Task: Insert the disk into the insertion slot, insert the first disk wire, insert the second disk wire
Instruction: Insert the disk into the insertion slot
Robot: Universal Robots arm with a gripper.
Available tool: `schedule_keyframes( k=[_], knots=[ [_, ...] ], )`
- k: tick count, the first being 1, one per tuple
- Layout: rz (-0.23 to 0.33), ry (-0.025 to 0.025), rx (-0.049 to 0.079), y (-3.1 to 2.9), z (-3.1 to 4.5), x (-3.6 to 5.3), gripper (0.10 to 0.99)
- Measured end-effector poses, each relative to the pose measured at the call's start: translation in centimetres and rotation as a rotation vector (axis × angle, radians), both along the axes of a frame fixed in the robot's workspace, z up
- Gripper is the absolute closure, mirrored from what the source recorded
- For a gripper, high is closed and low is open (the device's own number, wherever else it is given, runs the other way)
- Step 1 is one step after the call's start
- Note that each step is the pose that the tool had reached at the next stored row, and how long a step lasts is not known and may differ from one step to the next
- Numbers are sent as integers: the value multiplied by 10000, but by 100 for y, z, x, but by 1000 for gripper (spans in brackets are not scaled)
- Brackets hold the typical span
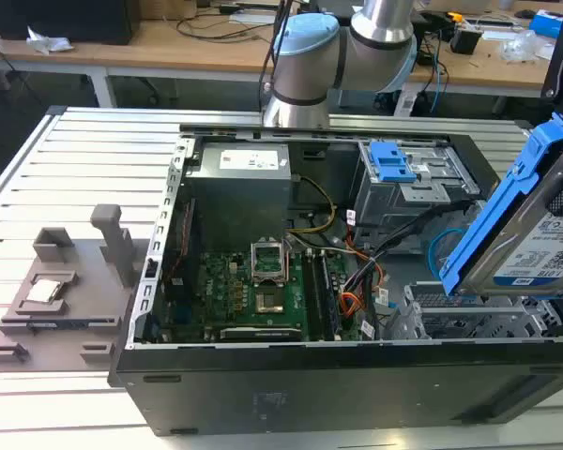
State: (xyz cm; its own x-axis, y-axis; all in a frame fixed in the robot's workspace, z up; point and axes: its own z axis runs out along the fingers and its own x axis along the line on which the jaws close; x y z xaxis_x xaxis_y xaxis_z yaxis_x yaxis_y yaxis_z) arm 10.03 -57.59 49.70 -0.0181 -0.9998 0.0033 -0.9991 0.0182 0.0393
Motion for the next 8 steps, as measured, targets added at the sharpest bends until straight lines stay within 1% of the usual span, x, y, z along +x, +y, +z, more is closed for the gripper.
schedule_keyframes(
  k=[1, 2, 8],
  knots=[
    [0, 0, -1, 0, -17, -29, 722],
    [2, 0, -1, 0, -38, -35, 722],
    [0, 0, 0, 0, -103, -37, 722]
  ],
)
